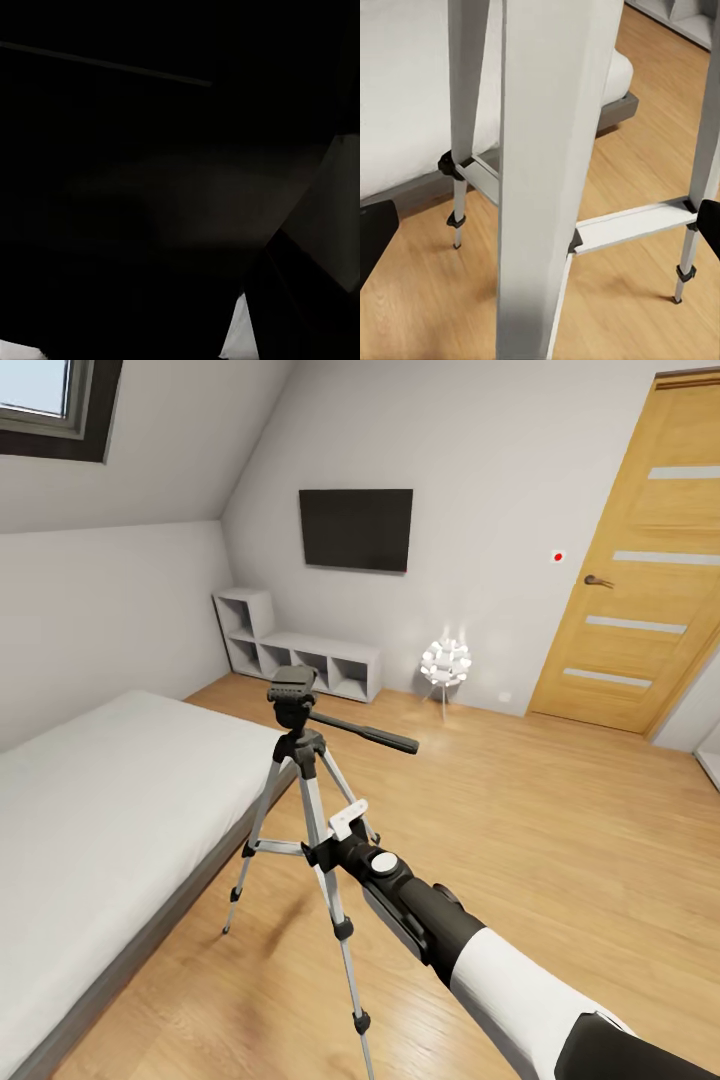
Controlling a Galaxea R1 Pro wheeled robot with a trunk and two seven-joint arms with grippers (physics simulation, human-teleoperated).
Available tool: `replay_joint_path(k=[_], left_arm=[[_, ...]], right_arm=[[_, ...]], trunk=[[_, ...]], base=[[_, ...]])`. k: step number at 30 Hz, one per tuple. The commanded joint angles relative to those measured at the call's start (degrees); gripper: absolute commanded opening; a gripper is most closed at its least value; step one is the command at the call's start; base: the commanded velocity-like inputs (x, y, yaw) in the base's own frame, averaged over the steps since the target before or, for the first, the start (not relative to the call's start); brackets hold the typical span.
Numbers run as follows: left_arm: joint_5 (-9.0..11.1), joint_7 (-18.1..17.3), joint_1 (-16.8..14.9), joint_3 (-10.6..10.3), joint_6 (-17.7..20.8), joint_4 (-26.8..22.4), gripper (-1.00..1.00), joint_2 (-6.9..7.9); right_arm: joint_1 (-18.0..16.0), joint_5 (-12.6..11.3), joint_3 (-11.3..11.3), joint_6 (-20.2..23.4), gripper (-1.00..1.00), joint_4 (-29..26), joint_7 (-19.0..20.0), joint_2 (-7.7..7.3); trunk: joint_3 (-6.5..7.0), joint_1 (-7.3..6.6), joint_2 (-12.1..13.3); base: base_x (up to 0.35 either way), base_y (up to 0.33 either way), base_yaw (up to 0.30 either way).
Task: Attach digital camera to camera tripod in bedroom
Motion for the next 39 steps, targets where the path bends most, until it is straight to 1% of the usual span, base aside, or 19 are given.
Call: replay_joint_path(k=[1, 21, 34, 36, 38, 39], left_arm=[[-0.15, -0.01, -0.03, 0.34, -0.16, 0.01, -1.00, -0.02], [-0.15, -0.01, -0.03, 0.34, -0.16, 0.01, -1.00, -0.02], [-0.15, -0.01, -0.03, 0.34, -0.16, 0.01, -1.00, -0.03], [-0.15, -0.01, -0.03, 0.34, -0.16, 0.01, -1.00, -0.04], [-0.15, -0.01, -0.03, 0.34, -0.16, 0.01, -1.00, -0.07], [-0.15, -0.01, -0.03, 0.34, -0.16, 0.01, -1.00, -0.08]], right_arm=[[-0.06, -0.28, 0.05, 0.24, 1.00, -0.04, 0.01, 0.00], [-0.06, -0.37, 0.18, 0.41, 1.00, 0.03, -0.14, 0.00], [-0.07, -1.61, 0.21, 0.18, 1.00, 0.10, -0.56, 0.00], [-0.07, -1.74, 0.29, 0.32, 1.00, 0.50, -0.57, 0.00], [-0.05, -2.10, 0.38, 0.41, 1.00, 2.52, -0.59, 0.00], [-0.06, -2.46, 0.42, 0.27, 1.00, 4.79, -0.62, 0.00]], trunk=[[-0.11, 0.03, -0.11], [-0.11, 0.03, -0.11], [-0.11, 0.03, -0.11], [-0.11, 0.03, -0.11], [-0.11, 0.03, -0.11], [-0.11, 0.03, -0.11]], base=[[0.006, 0.000, 0.000], [0.000, 0.000, 0.000], [0.000, 0.000, 0.000], [0.000, 0.000, 0.000], [0.000, 0.000, 0.000], [0.000, 0.000, 0.000]])
